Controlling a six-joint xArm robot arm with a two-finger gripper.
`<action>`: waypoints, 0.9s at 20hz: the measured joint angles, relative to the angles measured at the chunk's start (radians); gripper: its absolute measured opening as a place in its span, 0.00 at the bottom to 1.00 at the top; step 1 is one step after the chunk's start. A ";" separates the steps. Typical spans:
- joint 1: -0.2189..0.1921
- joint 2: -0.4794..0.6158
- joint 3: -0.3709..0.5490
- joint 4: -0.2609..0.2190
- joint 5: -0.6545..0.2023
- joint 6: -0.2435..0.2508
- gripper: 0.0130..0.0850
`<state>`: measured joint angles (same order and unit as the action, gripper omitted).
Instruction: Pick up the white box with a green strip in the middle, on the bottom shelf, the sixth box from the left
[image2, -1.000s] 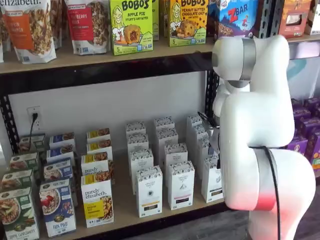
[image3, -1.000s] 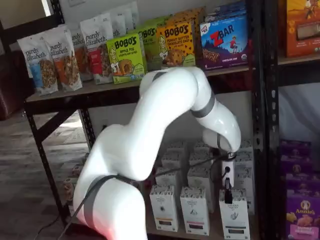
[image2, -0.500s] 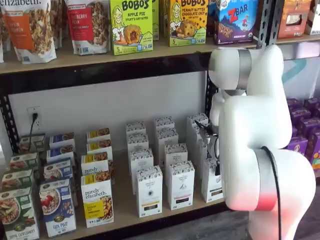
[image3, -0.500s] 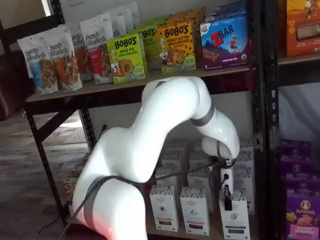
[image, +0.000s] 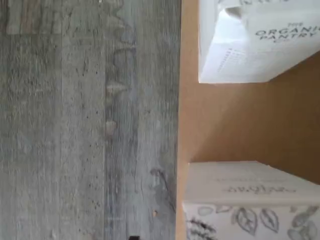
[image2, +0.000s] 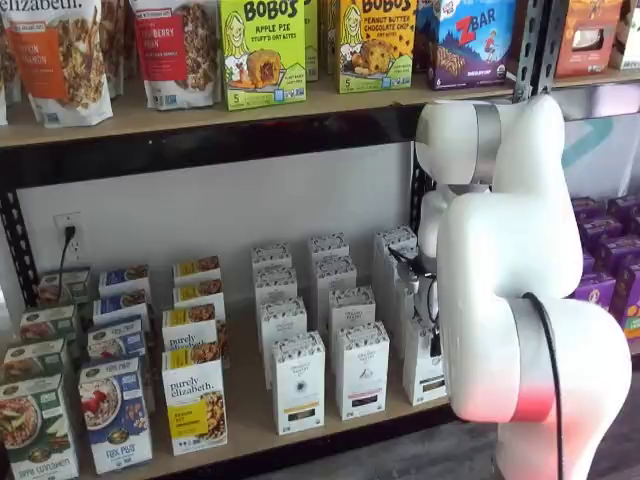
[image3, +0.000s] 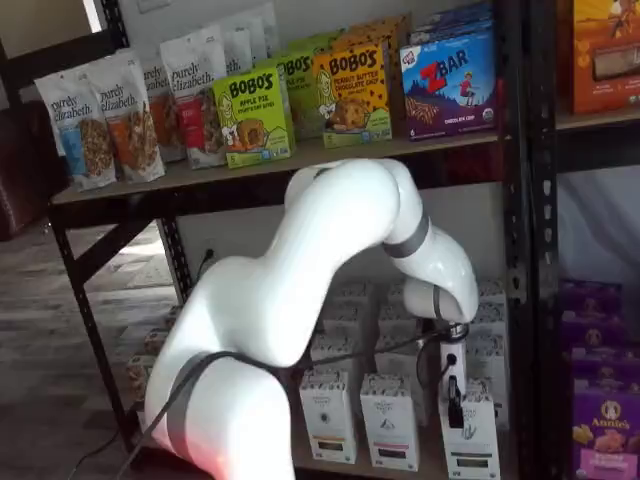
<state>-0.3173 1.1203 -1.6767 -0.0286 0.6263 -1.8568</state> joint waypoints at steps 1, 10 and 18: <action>0.000 0.000 0.003 0.006 -0.001 -0.005 0.94; -0.001 -0.014 0.035 0.025 -0.038 -0.022 0.78; -0.003 -0.027 0.052 0.027 -0.033 -0.026 0.61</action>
<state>-0.3203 1.0928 -1.6248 -0.0018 0.5931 -1.8825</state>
